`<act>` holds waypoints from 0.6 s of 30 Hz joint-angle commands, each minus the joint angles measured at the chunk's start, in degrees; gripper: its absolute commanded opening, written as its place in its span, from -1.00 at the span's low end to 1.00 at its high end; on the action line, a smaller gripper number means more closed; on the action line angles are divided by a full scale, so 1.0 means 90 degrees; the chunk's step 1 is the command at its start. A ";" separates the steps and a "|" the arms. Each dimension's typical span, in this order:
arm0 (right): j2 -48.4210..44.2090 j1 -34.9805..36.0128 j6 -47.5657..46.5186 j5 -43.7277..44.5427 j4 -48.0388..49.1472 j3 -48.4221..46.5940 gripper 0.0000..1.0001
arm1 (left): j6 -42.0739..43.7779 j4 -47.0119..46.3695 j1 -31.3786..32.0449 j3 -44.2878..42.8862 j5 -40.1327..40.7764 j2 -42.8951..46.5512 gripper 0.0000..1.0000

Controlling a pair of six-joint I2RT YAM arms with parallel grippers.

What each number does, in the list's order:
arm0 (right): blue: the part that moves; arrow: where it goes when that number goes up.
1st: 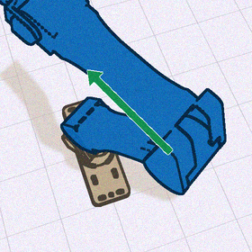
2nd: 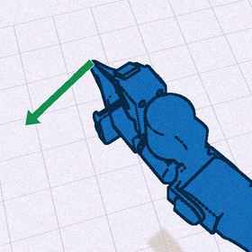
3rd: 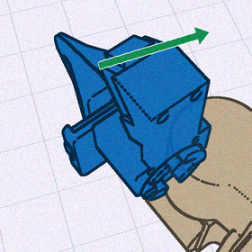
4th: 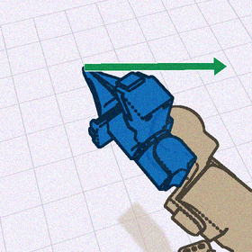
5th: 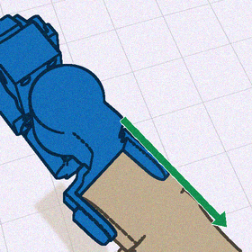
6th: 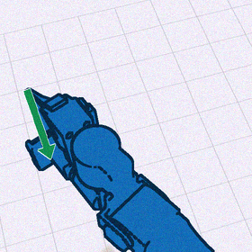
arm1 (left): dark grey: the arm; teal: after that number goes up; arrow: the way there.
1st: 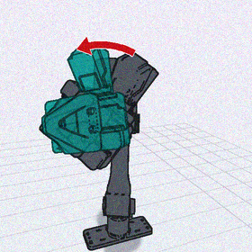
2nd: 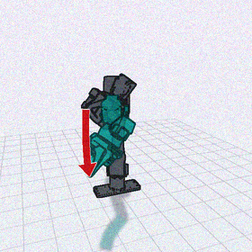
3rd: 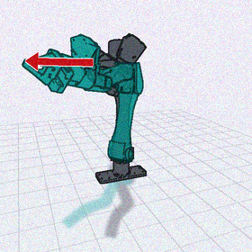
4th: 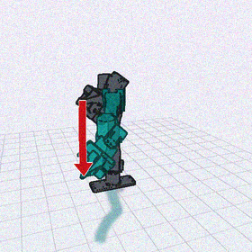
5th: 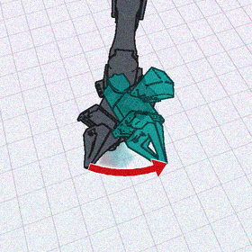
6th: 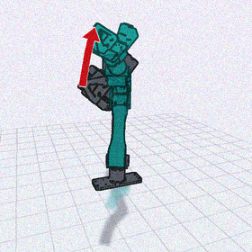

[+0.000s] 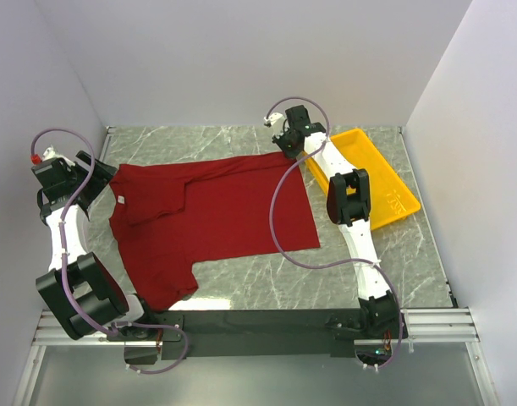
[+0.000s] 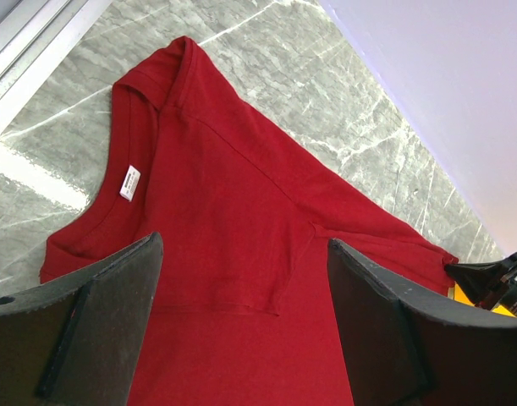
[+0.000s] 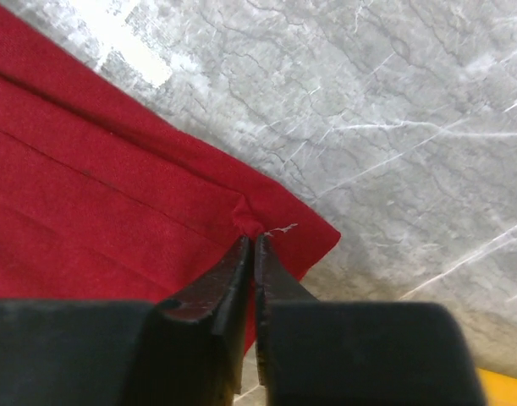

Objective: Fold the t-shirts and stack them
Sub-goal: Fold the tshirt

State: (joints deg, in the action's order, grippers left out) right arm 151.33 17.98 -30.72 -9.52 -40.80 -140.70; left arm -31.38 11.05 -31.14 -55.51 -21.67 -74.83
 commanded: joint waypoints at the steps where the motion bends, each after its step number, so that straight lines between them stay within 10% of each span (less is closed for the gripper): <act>1: -0.0173 -0.0044 0.0064 -0.0153 0.0021 -0.0129 -0.84 | -0.0117 -0.0114 0.0002 -0.0122 -0.0141 0.0150 0.67; 18: -0.2009 -0.0357 -0.0053 -0.1276 0.1534 0.2077 -0.96 | -0.0147 -0.0134 0.0002 -0.0112 -0.0248 0.0189 0.67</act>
State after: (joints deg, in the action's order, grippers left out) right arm 139.83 15.11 -30.11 -17.41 -32.36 -124.53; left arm -32.27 11.05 -31.14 -55.53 -22.33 -74.83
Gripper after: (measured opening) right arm 0.026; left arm 0.835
